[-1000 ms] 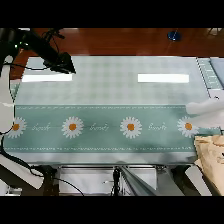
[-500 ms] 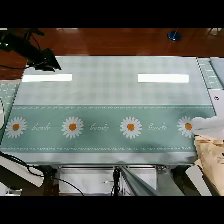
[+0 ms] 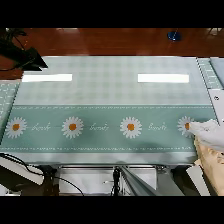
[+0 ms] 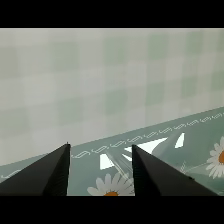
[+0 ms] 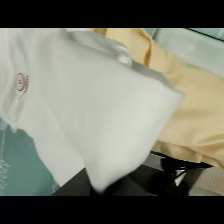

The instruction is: Fold the shirts.

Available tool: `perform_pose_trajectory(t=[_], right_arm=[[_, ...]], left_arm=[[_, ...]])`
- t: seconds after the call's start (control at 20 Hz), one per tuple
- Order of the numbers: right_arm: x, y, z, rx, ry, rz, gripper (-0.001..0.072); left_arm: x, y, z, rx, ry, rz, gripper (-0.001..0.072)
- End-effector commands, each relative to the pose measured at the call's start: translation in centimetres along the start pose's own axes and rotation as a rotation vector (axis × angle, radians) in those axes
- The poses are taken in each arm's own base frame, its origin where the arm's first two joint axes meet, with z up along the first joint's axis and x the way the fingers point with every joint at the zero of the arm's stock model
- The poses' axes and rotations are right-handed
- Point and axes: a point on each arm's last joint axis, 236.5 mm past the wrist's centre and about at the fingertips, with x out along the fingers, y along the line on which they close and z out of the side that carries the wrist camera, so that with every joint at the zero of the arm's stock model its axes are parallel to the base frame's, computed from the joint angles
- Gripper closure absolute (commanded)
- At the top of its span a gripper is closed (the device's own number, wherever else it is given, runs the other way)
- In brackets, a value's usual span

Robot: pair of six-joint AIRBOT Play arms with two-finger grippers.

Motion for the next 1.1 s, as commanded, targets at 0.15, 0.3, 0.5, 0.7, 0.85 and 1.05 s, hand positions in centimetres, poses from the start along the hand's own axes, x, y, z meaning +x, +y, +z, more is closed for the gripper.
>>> perform_pose_trajectory(t=[0.15,0.3,0.5,0.7,0.85,1.05], right_arm=[[0.2,-11.2,-2.1,0.153,0.059,-0.255,0.0699],[1.7,-12.0,-3.3,0.186,0.123,-0.250,0.0698],[4.5,-14.4,-6.6,0.186,0.279,-0.369,0.0697],[5.7,-17.5,-7.8,0.168,0.358,-0.521,0.0695],[6.9,-18.3,-6.4,0.151,0.318,-0.546,0.0627],[7.4,-19.8,-2.4,0.097,0.159,-0.589,0.0265]], left_arm=[[-0.1,0.8,0.1,-0.017,-0.007,0.003,0.0243],[-0.1,0.9,0.2,-0.017,-0.012,0.004,0.0243],[-0.1,1.0,0.4,-0.009,-0.019,0.005,0.0243],[-0.6,1.8,0.4,-0.022,-0.027,0.009,0.0243],[-0.6,1.9,0.4,-0.023,-0.031,0.009,0.0243],[-0.6,1.5,0.3,-0.018,-0.024,-0.001,0.0244]])
